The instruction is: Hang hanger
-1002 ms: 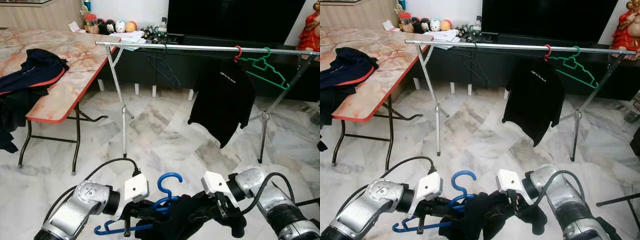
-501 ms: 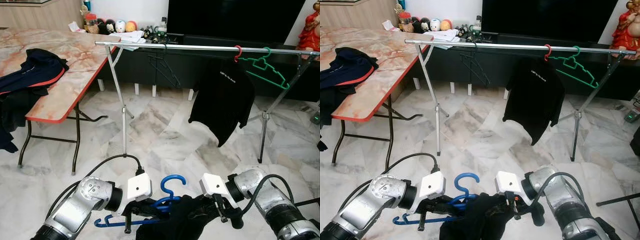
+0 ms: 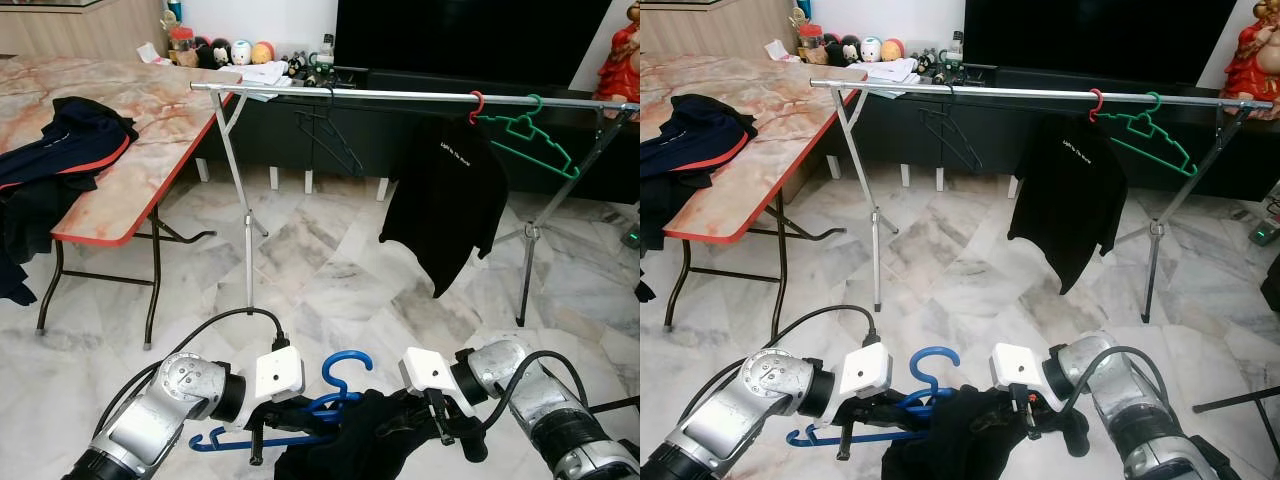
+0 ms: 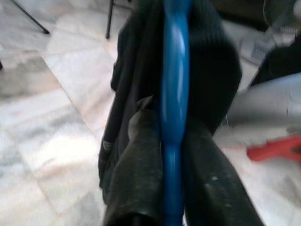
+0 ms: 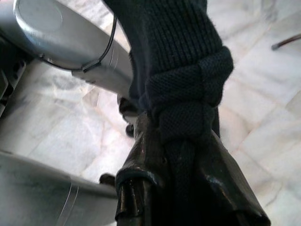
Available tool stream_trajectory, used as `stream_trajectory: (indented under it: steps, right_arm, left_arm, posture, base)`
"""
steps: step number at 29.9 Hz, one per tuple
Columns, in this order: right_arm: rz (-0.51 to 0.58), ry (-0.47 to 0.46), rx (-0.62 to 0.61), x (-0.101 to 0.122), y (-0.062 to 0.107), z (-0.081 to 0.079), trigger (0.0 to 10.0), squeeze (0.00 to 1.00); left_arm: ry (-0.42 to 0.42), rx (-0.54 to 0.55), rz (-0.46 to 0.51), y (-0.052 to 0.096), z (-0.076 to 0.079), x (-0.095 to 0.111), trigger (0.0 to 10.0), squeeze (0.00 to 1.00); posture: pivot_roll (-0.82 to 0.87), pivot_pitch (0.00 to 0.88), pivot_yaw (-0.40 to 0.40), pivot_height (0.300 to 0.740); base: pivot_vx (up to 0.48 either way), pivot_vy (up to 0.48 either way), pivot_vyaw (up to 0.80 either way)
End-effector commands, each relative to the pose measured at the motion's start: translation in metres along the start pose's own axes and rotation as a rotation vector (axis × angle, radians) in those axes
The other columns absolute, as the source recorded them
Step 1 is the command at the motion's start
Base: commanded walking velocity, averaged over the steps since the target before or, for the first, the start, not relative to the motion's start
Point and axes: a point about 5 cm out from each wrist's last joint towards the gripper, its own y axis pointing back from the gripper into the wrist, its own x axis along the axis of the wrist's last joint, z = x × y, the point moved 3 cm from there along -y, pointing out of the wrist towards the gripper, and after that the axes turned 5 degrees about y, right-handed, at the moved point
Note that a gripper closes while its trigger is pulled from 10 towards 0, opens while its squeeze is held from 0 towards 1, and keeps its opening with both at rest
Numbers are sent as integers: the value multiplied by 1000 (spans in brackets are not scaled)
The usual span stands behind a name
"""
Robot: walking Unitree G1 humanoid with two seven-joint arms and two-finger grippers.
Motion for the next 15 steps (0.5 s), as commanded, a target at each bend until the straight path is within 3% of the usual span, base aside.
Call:
stream_trajectory:
  steps: [1,10,14,15]
  right_arm:
    - [-48,-2,43,-8,-6,-7,0,0]
    - [-148,-17,-24,-27,-1,-8,0,0]
    - [-180,-45,-128,-37,6,-4,0,0]
    - [-165,-66,-197,-38,8,0,0,0]
  left_arm:
    - [-78,28,84,8,-10,28,10000,1000]
    - [-77,0,42,16,-5,21,10000,1000]
    - [-70,74,37,29,-13,18,10000,1000]
    - [-56,137,55,34,-19,18,10000,1000]
  posture:
    - [65,106,-45,740]
    - [68,97,-43,740]
    - [64,87,-41,740]
    - [60,83,-38,740]
  base:
    - [0,0,0]
    - [0,0,0]
    - [0,0,0]
    - [0,0,0]
